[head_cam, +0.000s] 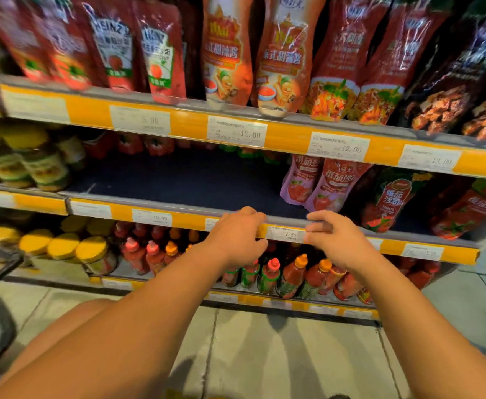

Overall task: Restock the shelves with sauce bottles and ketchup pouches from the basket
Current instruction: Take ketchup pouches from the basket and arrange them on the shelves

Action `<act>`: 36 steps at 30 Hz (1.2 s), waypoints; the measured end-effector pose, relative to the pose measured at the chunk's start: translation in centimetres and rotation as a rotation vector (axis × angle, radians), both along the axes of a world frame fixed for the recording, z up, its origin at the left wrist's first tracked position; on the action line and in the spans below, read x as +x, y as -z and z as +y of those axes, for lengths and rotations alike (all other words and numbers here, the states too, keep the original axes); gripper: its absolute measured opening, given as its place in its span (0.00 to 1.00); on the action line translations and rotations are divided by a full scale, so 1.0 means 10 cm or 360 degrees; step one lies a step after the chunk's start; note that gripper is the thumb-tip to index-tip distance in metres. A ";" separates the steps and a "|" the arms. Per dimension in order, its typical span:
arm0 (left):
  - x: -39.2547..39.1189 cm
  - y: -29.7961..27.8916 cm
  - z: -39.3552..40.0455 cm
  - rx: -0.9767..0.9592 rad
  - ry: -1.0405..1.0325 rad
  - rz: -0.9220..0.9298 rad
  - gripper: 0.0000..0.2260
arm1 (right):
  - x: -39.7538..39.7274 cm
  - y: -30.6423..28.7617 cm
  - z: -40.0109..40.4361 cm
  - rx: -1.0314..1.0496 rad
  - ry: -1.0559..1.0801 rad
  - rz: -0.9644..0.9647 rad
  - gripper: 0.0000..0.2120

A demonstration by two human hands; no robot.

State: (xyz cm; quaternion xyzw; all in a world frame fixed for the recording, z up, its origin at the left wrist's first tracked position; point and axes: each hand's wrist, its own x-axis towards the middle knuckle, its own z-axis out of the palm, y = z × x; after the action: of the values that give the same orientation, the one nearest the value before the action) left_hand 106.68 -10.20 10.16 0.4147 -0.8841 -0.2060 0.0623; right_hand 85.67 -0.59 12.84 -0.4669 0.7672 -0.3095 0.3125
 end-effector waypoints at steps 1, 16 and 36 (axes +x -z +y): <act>0.09 -0.06 0.03 0.0042 0.0003 0.0006 0.27 | 0.08 0.02 0.01 0.0068 -0.0157 0.0029 0.22; 3.83 -0.71 1.03 0.0205 -0.1200 0.0756 0.07 | 2.42 -0.20 -0.10 -0.0198 -0.1043 -0.0019 0.17; 6.42 1.78 2.18 0.1026 -0.2544 0.0514 0.09 | 6.33 0.24 0.00 0.0262 -0.2102 0.0492 0.27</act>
State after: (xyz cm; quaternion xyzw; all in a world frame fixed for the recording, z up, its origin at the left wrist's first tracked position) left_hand 170.89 11.64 -7.66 0.8733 -0.2079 -0.3966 0.1922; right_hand 148.98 -0.56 10.48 -0.8507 0.3782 0.0755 0.3571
